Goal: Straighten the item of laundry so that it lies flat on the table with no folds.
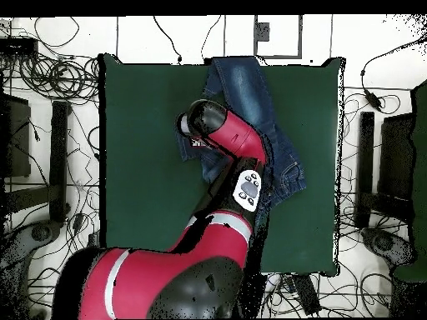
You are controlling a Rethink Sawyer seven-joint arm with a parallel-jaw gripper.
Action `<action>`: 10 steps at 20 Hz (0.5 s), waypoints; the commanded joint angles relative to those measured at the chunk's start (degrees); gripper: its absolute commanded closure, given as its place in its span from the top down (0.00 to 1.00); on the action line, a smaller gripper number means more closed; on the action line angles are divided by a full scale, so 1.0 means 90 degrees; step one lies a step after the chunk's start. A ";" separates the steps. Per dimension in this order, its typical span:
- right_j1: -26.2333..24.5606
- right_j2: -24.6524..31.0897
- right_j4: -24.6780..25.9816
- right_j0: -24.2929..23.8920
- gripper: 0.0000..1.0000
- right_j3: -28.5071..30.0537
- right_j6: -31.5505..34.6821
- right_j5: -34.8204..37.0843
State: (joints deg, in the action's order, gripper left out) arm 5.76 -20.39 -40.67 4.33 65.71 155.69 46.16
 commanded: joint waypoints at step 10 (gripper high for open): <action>0.0337 0.0946 -0.0357 0.0550 1.00 0.0672 0.1634 -0.0158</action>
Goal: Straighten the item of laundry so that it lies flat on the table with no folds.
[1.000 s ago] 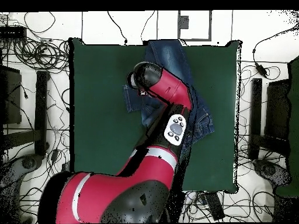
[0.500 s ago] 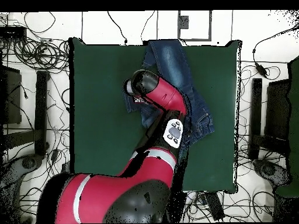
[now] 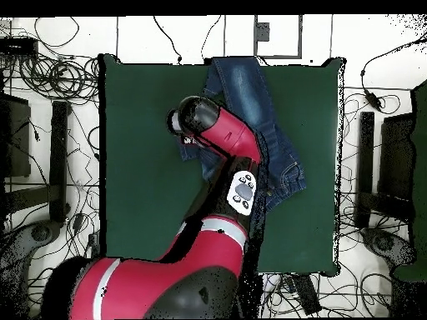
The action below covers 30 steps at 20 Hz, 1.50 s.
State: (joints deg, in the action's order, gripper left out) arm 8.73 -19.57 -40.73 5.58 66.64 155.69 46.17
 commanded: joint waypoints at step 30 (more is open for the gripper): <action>-0.0319 0.0424 -0.0270 0.0525 1.00 0.0602 0.1556 -0.0776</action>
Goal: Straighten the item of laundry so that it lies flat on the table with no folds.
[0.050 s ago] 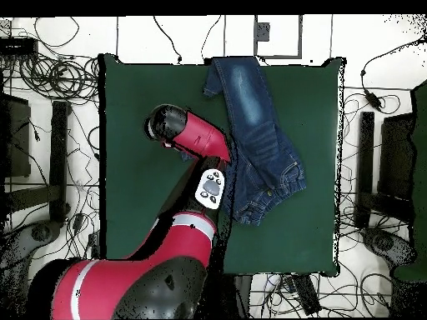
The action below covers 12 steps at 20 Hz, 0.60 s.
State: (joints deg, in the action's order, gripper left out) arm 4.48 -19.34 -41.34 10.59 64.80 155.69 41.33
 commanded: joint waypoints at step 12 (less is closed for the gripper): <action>0.0430 0.0195 -0.0002 -0.0141 1.00 0.0973 0.1475 0.0020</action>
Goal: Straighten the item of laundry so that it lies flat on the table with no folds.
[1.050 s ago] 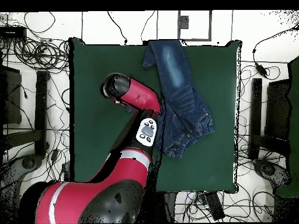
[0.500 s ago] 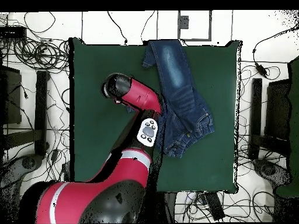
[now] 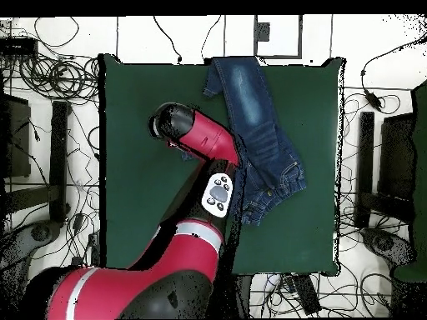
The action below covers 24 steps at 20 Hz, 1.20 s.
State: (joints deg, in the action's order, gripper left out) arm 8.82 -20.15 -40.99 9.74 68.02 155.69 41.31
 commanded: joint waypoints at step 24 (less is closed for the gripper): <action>-0.0843 0.0894 0.0032 -0.0448 1.00 0.0388 0.0858 -0.0875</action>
State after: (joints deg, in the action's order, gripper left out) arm 5.78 -20.29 -40.47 5.80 67.95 155.69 35.68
